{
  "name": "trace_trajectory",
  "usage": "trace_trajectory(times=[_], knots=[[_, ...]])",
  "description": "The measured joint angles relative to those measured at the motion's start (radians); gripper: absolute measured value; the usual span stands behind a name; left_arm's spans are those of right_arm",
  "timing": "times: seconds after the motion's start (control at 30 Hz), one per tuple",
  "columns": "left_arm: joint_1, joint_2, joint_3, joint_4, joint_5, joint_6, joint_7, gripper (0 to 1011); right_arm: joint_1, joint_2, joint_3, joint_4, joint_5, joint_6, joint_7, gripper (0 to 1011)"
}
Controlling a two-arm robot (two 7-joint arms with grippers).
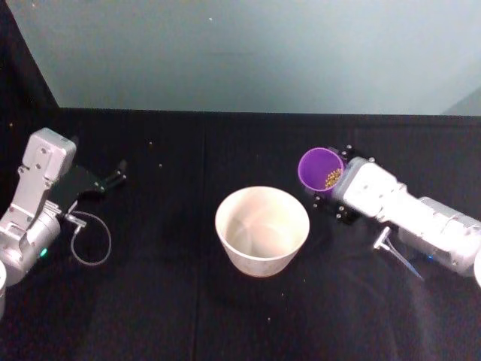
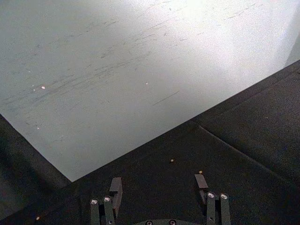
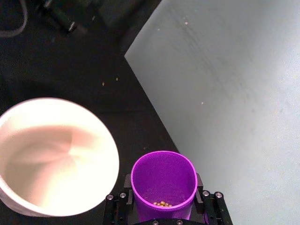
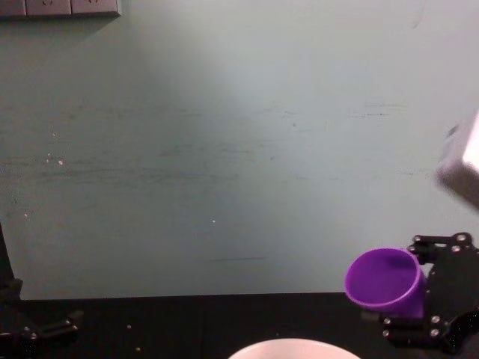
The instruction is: Pick up the cup and pour the mung beans from the cup into the bowl.
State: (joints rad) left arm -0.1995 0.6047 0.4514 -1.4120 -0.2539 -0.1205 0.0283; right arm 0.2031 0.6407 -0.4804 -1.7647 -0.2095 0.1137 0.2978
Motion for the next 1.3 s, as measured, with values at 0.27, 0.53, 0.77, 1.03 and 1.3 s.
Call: trace_trajectory(times=[0.27,0.53,0.77,1.03,1.3], knots=[[0.0,0.0,0.0,0.0,0.0,0.0,0.0,1011,0.026,0.015,-0.082,-0.028,-0.256,0.027,-0.058,724],[0.0,0.0,0.0,0.0,0.0,0.0,0.0,1011,0.034,0.025,-0.125,-0.05,-0.397,0.038,-0.074,724],[0.0,0.0,0.0,0.0,0.0,0.0,0.0,1011,0.041,0.036,-0.174,-0.062,-0.537,0.047,-0.075,724],[0.0,0.0,0.0,0.0,0.0,0.0,0.0,1011,0.046,0.033,-0.198,-0.052,-0.643,0.046,-0.09,724],[0.0,0.0,0.0,0.0,0.0,0.0,0.0,1011,0.055,0.039,-0.221,-0.046,-0.761,0.047,-0.108,724]])
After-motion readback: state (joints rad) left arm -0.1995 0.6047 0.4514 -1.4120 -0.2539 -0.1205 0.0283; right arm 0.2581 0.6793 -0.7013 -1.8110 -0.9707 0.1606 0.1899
